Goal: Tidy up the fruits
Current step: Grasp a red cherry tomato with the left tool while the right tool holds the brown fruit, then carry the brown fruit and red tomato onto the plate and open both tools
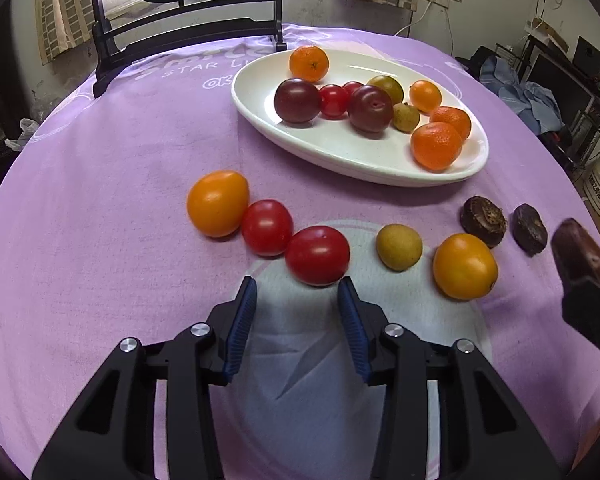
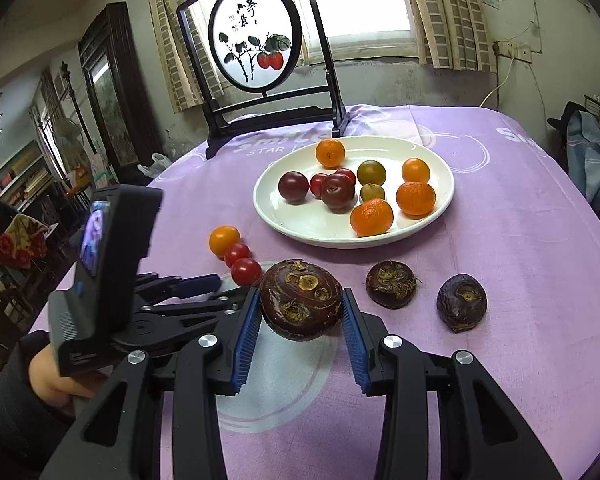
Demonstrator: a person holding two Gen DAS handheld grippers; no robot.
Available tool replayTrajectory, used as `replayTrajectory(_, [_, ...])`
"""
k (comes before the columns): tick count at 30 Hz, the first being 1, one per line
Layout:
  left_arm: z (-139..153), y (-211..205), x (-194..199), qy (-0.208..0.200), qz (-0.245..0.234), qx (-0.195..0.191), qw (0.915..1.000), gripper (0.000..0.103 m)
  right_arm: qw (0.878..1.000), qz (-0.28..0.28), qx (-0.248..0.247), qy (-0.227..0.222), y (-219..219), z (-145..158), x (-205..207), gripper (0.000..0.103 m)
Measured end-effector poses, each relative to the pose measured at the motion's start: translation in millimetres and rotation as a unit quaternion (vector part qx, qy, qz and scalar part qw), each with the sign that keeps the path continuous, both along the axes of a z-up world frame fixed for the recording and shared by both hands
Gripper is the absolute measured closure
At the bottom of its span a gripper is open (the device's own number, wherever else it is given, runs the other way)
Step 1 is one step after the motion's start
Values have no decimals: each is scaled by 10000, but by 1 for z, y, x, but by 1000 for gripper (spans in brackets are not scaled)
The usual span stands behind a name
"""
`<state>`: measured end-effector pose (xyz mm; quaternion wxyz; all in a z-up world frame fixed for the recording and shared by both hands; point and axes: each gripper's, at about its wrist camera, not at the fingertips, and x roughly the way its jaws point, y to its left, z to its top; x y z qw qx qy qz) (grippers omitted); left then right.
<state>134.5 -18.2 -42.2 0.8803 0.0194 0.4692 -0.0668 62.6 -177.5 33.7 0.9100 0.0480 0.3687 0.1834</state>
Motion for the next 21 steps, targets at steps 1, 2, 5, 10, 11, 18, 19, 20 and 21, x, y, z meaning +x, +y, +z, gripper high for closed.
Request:
replayTrajectory(1, [0,-3,1,-18,-2,57,10000,60,10000,4,29,9,-1,0,0,63])
replayTrajectory(2, [0,-6,2,-42,1,124,9999,60,10000,8,39,16,-2,0,-1,63])
replayTrajectory(5, [1,-12,6,-28,63,158,9999,56,10000,50,43,36,-1,0,-2,63])
replayTrajectory(10, [0,-18,14,60,104,102,9999,44,10000,80,23,30,1,0,-3,62])
replayTrajectory(11, [0,-19,16,36,128,116,9998,44,10000,87,14,41,1,-1,-3,62])
replayTrajectory(18, [2,-9,17,-62,132,-85,9999,71,10000,77,-27,47,2,-3,-2,63])
replayTrajectory(19, [3,-8,16,-44,127,-122,9998,71,10000,72,-47,44,2,-3,-2,62])
replayTrajectory(20, [4,-7,13,-26,96,-175,9998,71,10000,59,-60,41,2,-4,-2,62])
replayTrajectory(21, [6,-7,10,-41,61,-183,9998,71,10000,39,-75,38,2,-4,-1,62])
